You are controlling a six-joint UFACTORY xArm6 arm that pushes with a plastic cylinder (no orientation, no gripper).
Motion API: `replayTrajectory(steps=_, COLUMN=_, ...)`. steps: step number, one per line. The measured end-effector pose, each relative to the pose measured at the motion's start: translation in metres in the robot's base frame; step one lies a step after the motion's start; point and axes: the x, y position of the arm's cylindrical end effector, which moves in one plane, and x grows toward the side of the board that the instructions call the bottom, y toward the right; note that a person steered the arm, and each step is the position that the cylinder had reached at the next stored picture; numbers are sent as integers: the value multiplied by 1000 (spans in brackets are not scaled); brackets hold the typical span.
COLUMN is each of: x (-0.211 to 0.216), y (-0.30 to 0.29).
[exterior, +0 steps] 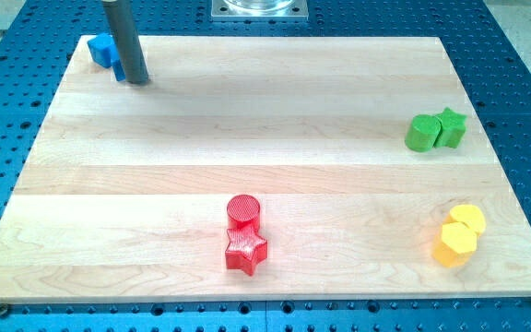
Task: Move the red circle to the top left of the red star
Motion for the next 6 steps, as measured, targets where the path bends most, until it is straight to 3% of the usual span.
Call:
replayTrajectory(steps=1, x=5, y=11)
replayTrajectory(steps=2, x=35, y=97)
replayTrajectory(steps=4, x=197, y=200)
replayTrajectory(steps=5, x=255, y=203)
replayTrajectory(steps=6, x=255, y=192)
